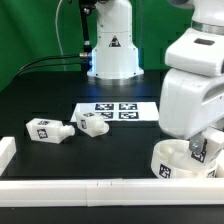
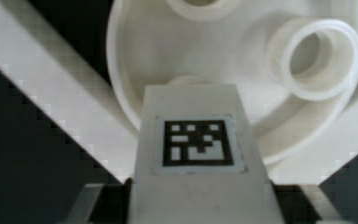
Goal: Assemble stool
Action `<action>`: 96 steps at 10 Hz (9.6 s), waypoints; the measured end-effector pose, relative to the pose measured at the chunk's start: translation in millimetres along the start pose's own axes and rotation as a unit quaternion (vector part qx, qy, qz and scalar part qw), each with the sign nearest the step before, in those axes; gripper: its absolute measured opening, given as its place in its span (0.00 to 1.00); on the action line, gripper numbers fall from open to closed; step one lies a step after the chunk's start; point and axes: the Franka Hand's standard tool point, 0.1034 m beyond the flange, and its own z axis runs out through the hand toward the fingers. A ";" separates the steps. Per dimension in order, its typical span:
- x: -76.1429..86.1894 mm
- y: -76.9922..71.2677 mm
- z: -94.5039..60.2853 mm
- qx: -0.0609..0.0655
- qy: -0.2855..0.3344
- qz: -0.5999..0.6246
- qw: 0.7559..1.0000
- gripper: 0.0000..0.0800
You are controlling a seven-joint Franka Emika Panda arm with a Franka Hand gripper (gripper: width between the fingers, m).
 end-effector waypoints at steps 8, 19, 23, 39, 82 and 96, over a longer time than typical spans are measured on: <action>-16.5 17.0 6.3 0.047 -0.036 0.469 0.881 0.42; -41.1 33.0 6.5 -0.008 -0.016 0.834 0.551 0.51; -40.9 36.1 -3.1 -0.003 -0.011 0.811 0.584 0.79; -89.2 40.4 -28.6 0.014 0.025 0.510 0.860 0.81; -246.9 -65.0 53.7 -0.019 -0.003 -0.463 0.886 0.41; -250.7 -76.3 69.1 -0.014 -0.039 -0.907 0.418 0.43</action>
Offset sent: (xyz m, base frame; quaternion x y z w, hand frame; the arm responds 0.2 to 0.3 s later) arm 0.0016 -0.0155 0.0029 0.0165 0.0361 0.1481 0.9882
